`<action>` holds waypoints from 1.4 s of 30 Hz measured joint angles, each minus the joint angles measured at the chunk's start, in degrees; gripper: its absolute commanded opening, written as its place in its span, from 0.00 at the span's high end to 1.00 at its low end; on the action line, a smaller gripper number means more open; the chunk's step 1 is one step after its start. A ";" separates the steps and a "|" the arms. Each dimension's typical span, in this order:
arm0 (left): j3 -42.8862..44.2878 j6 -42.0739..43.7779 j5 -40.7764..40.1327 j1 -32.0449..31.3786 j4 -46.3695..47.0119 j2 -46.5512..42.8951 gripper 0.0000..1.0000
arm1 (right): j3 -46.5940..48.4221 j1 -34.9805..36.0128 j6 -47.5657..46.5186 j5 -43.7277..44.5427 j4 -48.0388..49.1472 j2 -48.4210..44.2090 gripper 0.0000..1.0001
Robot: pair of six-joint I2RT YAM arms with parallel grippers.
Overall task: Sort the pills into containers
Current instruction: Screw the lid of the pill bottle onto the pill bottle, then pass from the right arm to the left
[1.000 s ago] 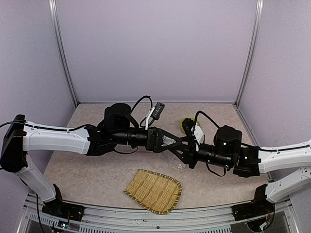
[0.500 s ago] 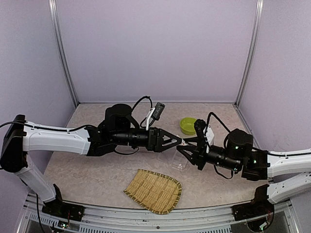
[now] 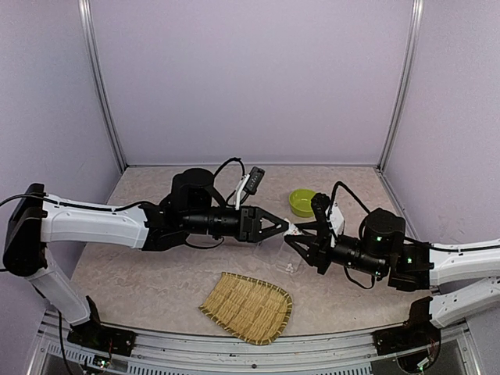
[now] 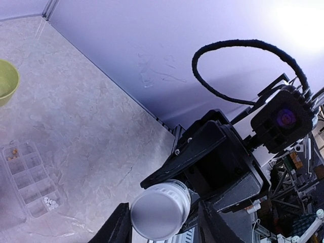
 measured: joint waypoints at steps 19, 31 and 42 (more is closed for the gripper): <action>0.00 0.68 2.82 0.31 1.92 0.83 0.84 | -1.81 -0.02 4.92 -3.13 1.46 -2.08 0.83; -0.48 1.90 4.28 0.15 4.50 0.42 0.85 | -1.81 -0.13 11.28 -5.29 1.42 -3.54 0.68; -1.70 3.65 4.61 -1.14 5.49 -1.84 0.85 | -1.53 -0.11 12.35 -6.58 0.94 -1.64 0.20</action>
